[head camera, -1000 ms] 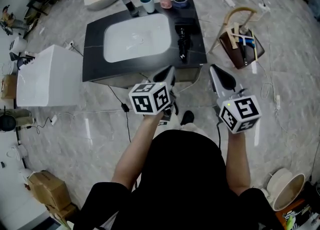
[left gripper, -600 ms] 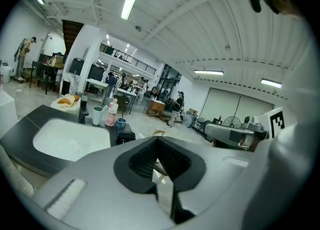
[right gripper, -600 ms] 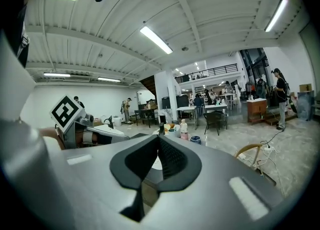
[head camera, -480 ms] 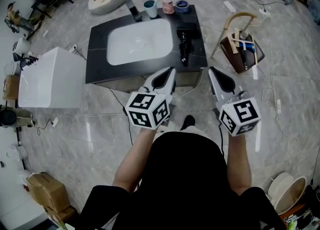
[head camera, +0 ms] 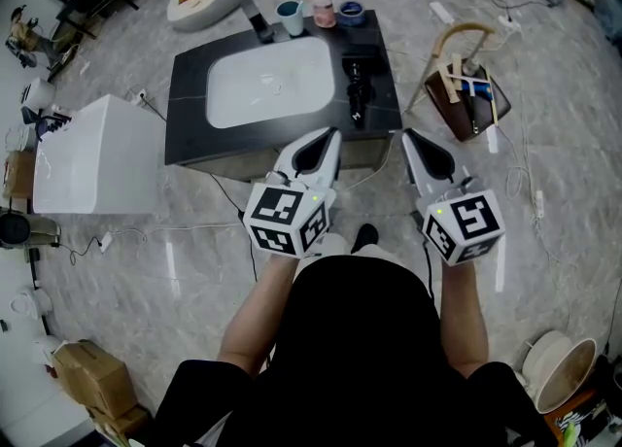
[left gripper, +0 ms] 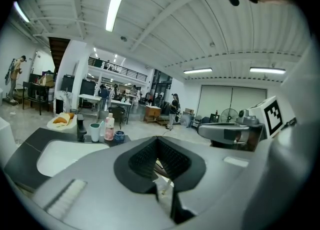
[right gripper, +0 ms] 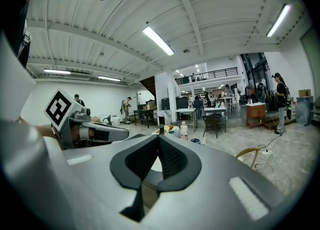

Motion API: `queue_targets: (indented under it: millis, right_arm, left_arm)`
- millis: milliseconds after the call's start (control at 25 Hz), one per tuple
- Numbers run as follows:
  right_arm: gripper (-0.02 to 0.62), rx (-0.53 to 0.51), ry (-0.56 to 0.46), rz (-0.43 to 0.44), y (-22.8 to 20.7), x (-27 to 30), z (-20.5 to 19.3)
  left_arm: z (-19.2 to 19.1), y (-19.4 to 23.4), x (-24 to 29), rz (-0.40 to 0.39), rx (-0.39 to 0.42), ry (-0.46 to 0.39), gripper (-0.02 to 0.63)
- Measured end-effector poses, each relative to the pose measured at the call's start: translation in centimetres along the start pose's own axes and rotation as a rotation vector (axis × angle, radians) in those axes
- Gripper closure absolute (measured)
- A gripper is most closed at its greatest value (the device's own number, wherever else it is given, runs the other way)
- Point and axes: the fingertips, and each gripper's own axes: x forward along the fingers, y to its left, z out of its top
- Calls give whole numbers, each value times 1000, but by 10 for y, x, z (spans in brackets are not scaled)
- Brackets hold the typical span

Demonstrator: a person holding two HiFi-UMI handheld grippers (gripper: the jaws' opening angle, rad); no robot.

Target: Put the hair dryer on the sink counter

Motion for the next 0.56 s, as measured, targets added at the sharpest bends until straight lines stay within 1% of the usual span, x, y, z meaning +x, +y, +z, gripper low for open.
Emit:
queue_targets:
  millis: [200,560]
  right_arm:
    - [586,-7,9,-1,1,3,0]
    - [586,-3,21,-14,2,10,-3]
  left_arm:
    - [-1,2,2,-14,1,6,608]
    - [3,3,5,-42,35,-4,607]
